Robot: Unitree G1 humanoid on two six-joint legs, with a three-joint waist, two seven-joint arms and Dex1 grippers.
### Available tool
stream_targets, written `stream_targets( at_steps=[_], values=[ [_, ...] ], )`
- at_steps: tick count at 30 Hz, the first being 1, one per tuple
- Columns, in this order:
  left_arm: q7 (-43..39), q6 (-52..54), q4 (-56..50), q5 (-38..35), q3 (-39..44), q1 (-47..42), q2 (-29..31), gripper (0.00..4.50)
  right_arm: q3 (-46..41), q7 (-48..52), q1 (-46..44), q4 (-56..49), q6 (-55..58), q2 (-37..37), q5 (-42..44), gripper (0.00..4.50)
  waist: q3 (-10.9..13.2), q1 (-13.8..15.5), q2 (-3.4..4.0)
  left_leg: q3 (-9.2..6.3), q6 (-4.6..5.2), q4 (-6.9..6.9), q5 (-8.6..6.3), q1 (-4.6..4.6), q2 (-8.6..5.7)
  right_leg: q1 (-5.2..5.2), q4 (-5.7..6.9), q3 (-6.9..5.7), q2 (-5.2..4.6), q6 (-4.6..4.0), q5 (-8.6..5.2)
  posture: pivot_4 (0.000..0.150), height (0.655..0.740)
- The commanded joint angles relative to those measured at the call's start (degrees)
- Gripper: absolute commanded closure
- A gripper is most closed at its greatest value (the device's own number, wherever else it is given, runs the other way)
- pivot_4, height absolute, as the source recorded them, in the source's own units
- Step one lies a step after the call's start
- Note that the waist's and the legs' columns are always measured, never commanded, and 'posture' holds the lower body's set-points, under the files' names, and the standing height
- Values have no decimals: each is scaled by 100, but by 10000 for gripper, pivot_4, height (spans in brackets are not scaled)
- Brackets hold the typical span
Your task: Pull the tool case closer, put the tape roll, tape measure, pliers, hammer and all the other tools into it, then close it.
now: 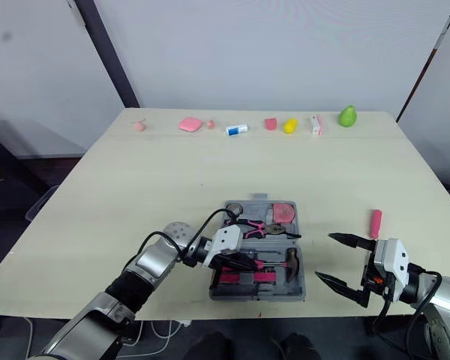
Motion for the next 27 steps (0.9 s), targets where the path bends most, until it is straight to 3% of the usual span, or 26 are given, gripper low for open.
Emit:
stream_targets(
  at_steps=[1, 8, 18, 20, 21, 22, 27],
  values=[
    [215, 337, -176, -235, 298, 50, -124, 44508, -111, -11, -104, -50, 14, -11, 151, 0, 0, 1, 1, 1, 0, 0, 0, 0, 0, 0, 0, 0, 0, 0, 0, 1500, 7400],
    [556, 912, -1091, -1080, 1264, 89, -95, 44508, -270, -172, -89, 104, 66, 92, 250, 0, 0, -1, 1, -5, 0, -2, 0, -7, 2, -3, -1, -4, 0, -1, 0, 1500, 7400],
    [1372, 1407, -2033, -2085, 2859, 961, 303, 44508, -725, -675, 77, 1199, -308, 458, 33, 0, 0, -18, 1, 1, 0, -3, 0, -4, 3, -3, 0, -3, -4, 0, 0, 1500, 7400],
    [1540, 1447, -2160, -2223, 3165, 1241, 375, 35304, -804, -769, 88, 1353, -393, 484, -13, 0, 0, -18, 2, 1, 0, -4, 0, -3, 4, -3, -1, -3, -4, 0, 0, 1500, 7400],
    [1608, 1446, -2215, -2274, 3296, 1398, 411, 33741, -826, -790, 109, 1401, -434, 488, -46, 0, 0, -27, 2, 1, 0, -4, 0, -3, 4, -3, -1, -3, -4, 0, 0, 1500, 7400],
    [1642, 1387, -2268, -2292, 3423, 1606, 464, 27429, -850, -825, 139, 1426, -458, 499, -56, 0, 0, -38, 2, 1, 0, -5, 0, -2, 5, -3, -1, -2, -3, -1, 0, 1500, 7400],
    [1485, 1039, -2290, -2378, 3986, 2676, 771, 5446, -1000, -995, 289, 1661, -700, 494, -234, 0, -1, -110, 1, 3, -1, -12, 0, 1, 10, -3, -2, -2, -4, -2, -1, 1500, 7400]
  ],
)
